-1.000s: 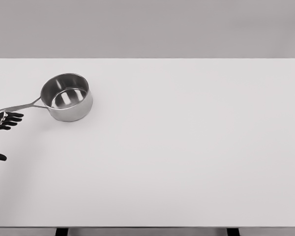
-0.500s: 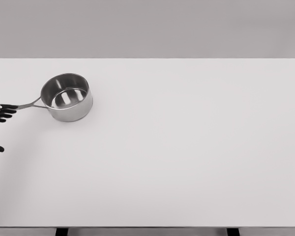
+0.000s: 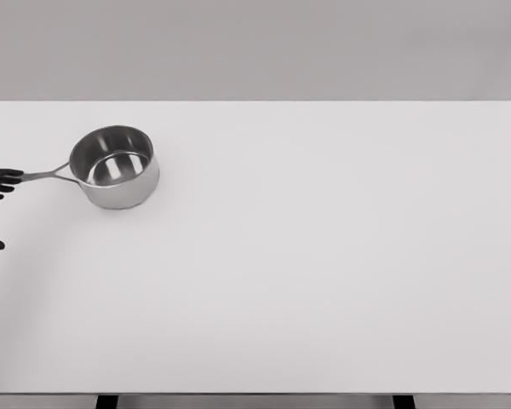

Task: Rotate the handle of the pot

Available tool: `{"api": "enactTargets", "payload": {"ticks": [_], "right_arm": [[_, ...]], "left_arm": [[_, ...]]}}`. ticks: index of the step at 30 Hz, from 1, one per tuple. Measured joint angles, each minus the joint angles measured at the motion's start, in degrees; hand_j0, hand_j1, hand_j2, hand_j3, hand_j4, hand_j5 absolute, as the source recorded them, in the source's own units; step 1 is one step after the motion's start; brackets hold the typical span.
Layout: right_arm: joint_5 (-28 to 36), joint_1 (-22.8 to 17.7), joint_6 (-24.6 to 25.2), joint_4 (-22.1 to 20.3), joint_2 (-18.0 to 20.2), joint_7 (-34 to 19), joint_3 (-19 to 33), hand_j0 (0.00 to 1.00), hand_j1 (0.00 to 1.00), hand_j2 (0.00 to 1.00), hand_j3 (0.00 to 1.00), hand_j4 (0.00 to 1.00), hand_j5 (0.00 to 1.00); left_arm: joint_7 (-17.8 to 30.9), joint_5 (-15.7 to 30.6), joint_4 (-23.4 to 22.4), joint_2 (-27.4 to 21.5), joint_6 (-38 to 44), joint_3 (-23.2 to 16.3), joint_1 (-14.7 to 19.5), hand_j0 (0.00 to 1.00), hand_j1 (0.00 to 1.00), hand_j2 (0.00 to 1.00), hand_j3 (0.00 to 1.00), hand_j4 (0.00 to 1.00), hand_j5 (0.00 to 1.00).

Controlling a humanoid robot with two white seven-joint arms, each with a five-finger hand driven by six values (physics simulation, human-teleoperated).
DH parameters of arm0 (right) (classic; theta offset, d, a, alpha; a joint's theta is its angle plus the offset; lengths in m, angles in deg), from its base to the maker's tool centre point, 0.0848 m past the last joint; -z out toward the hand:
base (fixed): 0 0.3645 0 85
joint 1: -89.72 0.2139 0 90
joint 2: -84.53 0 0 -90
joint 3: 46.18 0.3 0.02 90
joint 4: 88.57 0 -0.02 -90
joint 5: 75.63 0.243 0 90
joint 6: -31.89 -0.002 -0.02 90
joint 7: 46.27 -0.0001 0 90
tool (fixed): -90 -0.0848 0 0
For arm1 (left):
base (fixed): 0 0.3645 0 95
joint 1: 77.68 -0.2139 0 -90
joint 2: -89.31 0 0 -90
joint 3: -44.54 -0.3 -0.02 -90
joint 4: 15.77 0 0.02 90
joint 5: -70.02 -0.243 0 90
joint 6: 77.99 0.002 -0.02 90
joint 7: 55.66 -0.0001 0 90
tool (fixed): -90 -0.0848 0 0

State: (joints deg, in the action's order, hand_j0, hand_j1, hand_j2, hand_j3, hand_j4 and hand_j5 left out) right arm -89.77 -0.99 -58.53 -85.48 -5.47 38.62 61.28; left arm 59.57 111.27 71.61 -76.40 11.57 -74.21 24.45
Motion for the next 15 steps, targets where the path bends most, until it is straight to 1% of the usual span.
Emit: {"api": "enactTargets", "payload": {"ticks": [2,6,15], "right_arm": [[0.0,0.0,0.01,0.0,0.0,0.0,0.0,1.0,1.0,1.0,1.0,1.0,1.0],[0.0,0.0,0.01,-0.01,0.0,0.0,0.0,1.0,1.0,1.0,1.0,1.0,1.0],[0.0,0.0,0.02,-0.02,0.0,-0.03,-0.02,1.0,1.0,1.0,1.0,1.0,1.0]], "left_arm": [[0.0,-0.77,-0.99,0.98,0.0,-0.02,1.95,1.0,1.0,1.0,1.0,1.0,1.0],[0.0,-2.32,-2.99,2.77,0.07,-0.03,2.9,1.0,1.0,1.0,1.0,1.0,1.0],[0.0,-4.32,-5.54,5.48,0.67,-0.04,5.19,1.0,1.0,1.0,1.0,1.0,1.0]]}}
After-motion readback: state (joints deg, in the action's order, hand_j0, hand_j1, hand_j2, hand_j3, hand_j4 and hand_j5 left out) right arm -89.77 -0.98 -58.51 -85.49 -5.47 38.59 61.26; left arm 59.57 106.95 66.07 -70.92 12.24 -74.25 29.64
